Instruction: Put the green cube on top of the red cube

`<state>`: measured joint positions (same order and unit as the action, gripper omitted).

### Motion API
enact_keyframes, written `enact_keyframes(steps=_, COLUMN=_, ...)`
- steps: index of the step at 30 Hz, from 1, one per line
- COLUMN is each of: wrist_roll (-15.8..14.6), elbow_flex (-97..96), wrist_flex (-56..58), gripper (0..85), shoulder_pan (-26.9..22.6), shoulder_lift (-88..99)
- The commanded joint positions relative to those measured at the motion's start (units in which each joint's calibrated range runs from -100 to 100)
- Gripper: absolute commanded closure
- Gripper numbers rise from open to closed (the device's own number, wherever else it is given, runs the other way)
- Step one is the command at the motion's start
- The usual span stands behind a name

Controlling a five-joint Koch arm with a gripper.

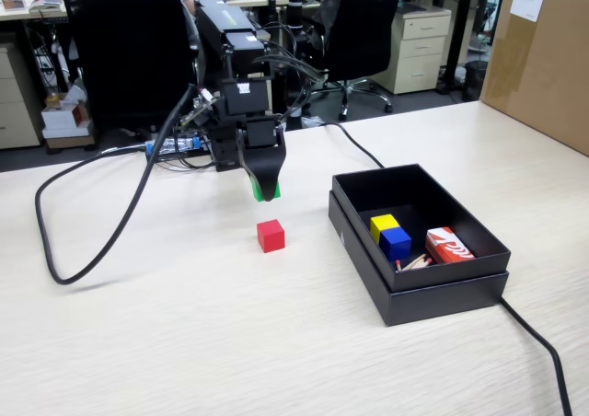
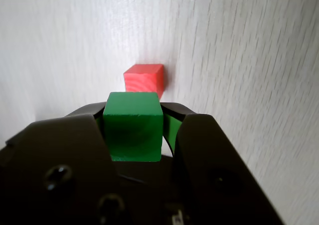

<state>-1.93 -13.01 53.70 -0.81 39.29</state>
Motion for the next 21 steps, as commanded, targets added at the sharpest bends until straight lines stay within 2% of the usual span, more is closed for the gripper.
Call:
enact_keyframes(steps=1, wrist_roll=-1.81, elbow_flex=6.21, wrist_flex=0.51, gripper=79.8, shoulder_pan=0.05, shoulder_lift=-3.09)
enact_keyframes(steps=21, wrist_roll=-4.1, elbow_flex=8.29, wrist_flex=0.34, gripper=79.5, shoulder_pan=-0.54, shoulder_lift=-13.53)
